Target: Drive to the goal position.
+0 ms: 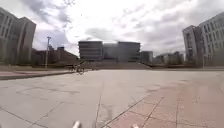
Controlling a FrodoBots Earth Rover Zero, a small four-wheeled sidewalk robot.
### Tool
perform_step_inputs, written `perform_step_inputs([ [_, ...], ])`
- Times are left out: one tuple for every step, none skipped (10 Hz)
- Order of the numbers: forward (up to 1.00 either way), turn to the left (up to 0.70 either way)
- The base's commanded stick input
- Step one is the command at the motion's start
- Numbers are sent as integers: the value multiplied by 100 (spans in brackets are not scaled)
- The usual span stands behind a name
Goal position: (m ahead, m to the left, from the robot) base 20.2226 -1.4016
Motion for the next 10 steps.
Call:
perform_step_inputs([
  [70, 0],
  [70, 0],
  [70, 0],
  [70, 0],
  [70, 0],
  [70, 0],
  [70, 0],
  [70, 0],
  [70, 0],
  [70, 0],
])
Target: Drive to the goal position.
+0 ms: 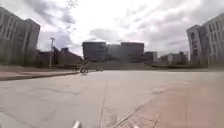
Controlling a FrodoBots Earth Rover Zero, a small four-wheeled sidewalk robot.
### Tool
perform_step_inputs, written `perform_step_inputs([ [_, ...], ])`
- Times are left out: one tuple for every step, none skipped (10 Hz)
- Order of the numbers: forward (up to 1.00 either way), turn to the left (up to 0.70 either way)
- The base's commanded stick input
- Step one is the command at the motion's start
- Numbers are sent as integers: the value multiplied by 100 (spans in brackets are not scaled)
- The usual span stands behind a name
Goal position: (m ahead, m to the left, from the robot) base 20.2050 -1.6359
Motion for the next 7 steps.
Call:
perform_step_inputs([
  [70, 0],
  [70, 0],
  [70, 0],
  [70, 0],
  [70, 0],
  [70, 0],
  [70, 0],
])
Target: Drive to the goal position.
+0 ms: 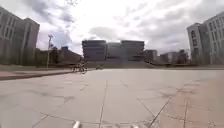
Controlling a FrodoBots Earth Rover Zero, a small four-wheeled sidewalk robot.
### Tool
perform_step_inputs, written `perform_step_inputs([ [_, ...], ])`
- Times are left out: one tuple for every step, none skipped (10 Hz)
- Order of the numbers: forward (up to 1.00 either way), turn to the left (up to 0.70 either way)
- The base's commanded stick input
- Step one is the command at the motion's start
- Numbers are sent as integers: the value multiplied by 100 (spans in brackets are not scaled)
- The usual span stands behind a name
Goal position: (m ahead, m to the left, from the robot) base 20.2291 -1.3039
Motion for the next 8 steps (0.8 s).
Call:
perform_step_inputs([
  [70, 0],
  [70, 0],
  [70, 0],
  [70, 0],
  [70, 0],
  [70, 0],
  [70, 0],
  [70, 0],
])
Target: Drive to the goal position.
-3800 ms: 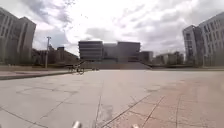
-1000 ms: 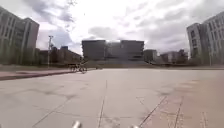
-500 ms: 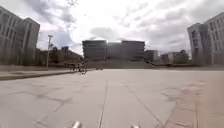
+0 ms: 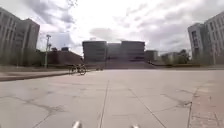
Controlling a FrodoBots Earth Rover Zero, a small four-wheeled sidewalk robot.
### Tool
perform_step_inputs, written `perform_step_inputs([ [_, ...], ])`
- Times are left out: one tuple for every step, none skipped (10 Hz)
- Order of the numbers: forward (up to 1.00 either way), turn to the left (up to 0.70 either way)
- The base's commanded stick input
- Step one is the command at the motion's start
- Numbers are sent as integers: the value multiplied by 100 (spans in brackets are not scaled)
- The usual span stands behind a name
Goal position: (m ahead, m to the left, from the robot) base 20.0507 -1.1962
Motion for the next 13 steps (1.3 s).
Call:
perform_step_inputs([
  [70, 0],
  [70, 0],
  [70, 0],
  [70, 0],
  [70, 0],
  [70, 0],
  [70, 0],
  [70, 0],
  [70, 0],
  [70, 0],
  [70, 0],
  [70, 0],
  [70, 0],
])
